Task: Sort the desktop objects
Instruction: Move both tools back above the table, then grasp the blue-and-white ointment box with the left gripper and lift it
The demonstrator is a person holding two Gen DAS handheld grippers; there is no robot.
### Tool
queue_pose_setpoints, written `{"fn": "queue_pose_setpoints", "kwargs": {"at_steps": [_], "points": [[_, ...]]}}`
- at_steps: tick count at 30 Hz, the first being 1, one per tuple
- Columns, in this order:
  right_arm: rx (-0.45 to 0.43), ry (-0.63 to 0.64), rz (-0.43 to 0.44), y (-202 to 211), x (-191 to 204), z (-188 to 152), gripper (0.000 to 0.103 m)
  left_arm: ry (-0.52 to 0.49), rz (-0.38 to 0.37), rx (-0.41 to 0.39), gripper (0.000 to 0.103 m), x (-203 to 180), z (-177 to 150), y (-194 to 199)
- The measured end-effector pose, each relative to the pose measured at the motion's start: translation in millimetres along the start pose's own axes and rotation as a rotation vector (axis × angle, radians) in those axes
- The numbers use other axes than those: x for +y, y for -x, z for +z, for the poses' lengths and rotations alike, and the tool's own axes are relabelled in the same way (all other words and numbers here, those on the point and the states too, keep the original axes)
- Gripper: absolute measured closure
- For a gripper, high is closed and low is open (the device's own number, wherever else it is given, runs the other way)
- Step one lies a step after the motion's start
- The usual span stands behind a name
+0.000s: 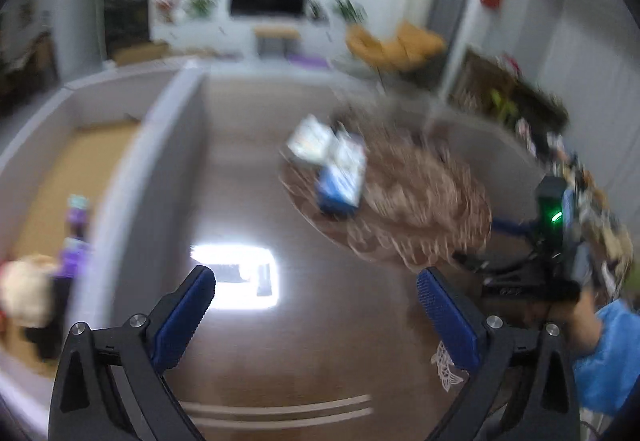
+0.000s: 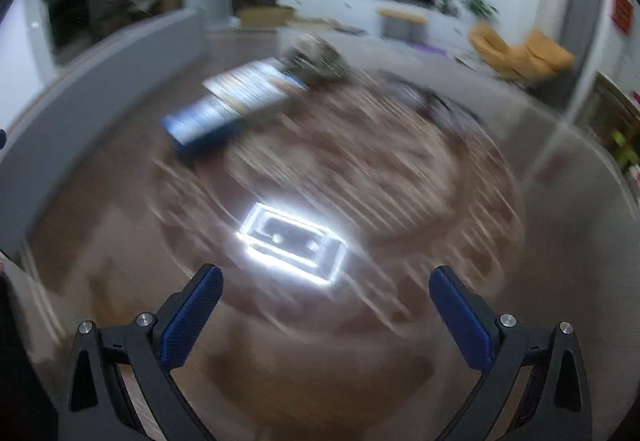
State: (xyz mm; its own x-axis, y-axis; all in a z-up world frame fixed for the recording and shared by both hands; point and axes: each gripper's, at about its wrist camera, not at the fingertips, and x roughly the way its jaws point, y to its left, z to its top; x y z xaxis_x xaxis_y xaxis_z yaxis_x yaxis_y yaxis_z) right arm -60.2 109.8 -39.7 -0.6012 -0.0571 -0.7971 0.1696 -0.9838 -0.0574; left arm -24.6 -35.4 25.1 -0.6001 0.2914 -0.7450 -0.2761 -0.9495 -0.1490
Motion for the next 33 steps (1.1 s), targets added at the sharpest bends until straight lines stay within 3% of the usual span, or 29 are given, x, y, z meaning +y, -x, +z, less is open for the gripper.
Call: {"fn": "queue_pose_setpoints", "kwargs": {"at_steps": [3,6,11,33], "points": [[0.011,0.004,-0.04,11,-21,-25,0.0,-0.026,0.06,0.125,0.0,-13,-6,-64],[0.004,-0.02,-0.041,14,-26,-27,0.0,-0.001,0.084,0.154,0.0,-12,-2,-100],[0.029,-0.076,0.003,13,-24,-23,0.0,-0.059,0.156,0.111,0.0,-26,-4,-113],[0.028,-0.074,-0.001,15,-21,-23,0.0,-0.074,0.131,0.115,0.0,-29,5,-117]]}}
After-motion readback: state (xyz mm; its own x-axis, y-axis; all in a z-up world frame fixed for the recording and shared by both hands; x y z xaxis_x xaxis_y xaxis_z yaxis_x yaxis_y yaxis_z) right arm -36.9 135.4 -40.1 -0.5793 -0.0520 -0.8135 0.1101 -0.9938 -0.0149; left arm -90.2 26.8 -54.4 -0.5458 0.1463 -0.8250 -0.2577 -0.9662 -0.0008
